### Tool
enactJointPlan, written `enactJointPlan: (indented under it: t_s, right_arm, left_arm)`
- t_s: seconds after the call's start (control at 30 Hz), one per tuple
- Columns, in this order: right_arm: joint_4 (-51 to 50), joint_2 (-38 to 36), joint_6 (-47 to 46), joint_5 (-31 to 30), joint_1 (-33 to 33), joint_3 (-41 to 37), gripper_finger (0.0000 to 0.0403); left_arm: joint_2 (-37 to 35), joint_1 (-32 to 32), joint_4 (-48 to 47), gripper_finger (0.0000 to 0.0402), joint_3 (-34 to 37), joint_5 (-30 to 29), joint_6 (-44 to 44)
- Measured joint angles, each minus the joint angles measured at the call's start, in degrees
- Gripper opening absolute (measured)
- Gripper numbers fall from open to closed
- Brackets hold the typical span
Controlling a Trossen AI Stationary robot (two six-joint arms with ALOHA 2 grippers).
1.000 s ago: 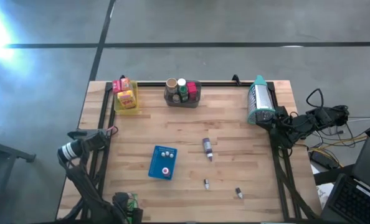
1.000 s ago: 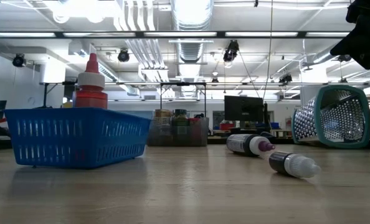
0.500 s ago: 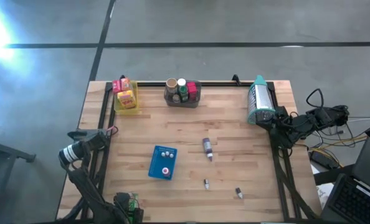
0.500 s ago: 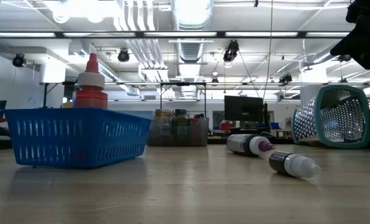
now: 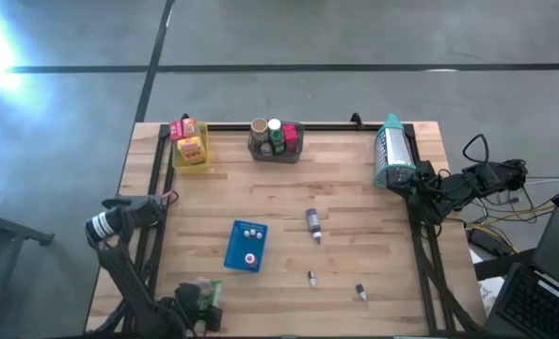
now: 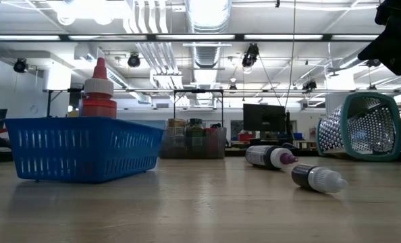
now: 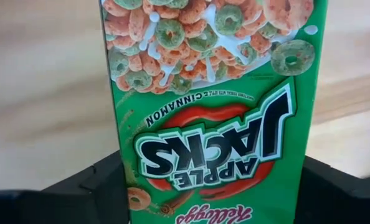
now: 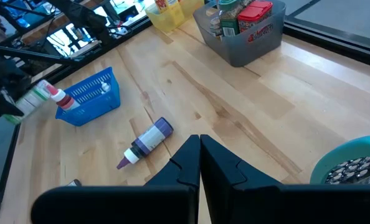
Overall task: Pick & Place Kitchen Items
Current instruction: Put the green cereal box into the yellow bin
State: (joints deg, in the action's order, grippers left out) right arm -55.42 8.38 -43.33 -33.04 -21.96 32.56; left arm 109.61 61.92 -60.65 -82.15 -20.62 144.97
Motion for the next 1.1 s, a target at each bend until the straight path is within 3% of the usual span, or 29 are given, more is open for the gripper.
enactJointPlan:
  t_s: [0.13,0.3,0.67,1.1]
  right_arm:
    - [0.0,0.0,0.0,0.02,-0.02,0.01,0.0008]
    - [0.0,0.0,0.0,0.01,0.0,0.01,0.0008]
    - [0.0,0.0,0.01,0.0,-0.01,0.01,0.0008]
    - [0.0,0.0,0.0,0.01,-0.01,0.0,0.0008]
  left_arm:
    - [-2.96,-0.58,-0.54,0.0324,0.0,-13.14,-1.4]
    - [-7.06,-1.89,-0.83,0.0325,0.0,-23.35,-2.42]
    - [-17.26,-3.63,-0.74,0.0326,0.0,-49.02,5.07]
    - [-32.73,-10.71,-1.5,0.0326,0.0,-49.47,6.73]
